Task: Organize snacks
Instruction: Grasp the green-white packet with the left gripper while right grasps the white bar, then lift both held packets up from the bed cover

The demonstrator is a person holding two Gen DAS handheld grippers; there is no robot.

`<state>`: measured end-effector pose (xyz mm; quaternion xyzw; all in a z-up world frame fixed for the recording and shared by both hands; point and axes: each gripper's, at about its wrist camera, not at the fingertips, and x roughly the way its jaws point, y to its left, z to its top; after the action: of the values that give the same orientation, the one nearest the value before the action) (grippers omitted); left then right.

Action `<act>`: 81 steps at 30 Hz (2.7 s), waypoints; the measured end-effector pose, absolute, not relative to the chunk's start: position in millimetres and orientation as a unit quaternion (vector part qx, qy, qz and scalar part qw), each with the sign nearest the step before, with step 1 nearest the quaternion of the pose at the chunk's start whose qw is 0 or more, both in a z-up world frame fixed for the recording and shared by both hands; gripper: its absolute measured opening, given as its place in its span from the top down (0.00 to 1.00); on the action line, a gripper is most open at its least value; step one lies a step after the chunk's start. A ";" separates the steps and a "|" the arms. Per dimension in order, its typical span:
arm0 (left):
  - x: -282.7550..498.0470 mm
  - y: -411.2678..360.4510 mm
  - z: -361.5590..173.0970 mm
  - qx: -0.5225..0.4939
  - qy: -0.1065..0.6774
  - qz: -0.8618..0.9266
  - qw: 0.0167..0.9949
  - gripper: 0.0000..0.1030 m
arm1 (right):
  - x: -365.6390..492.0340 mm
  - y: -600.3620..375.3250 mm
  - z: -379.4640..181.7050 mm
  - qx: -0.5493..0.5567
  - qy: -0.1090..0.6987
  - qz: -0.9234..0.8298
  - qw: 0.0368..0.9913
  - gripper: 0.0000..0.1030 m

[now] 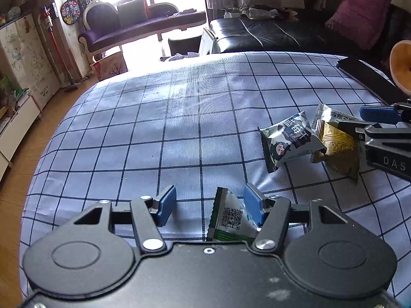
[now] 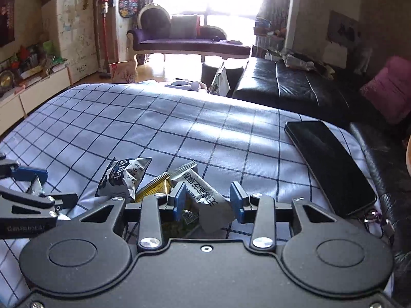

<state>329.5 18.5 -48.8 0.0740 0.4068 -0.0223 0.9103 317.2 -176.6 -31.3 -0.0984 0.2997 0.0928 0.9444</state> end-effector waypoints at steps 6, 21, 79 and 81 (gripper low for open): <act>330.7 18.5 -48.6 0.071 0.409 -0.022 0.909 0.39 | 318.4 -158.1 -39.6 -0.195 0.284 0.100 0.933 0.52; 331.1 18.9 -48.6 0.070 0.411 -0.022 0.909 0.39 | 342.6 -187.2 -40.9 -0.072 0.338 0.098 0.933 0.60; 313.6 7.9 -38.2 0.049 0.451 -0.049 0.890 0.44 | 186.8 -211.0 -26.5 0.102 0.379 0.027 0.919 0.69; 312.2 6.8 -38.5 0.050 0.451 -0.048 0.890 0.46 | 187.0 -209.1 -29.0 0.098 0.385 0.027 0.917 0.69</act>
<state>312.2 6.8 -38.5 0.0500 0.4513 -0.0480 0.8897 187.0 -209.1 -29.0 0.0980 0.3846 0.0266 0.9175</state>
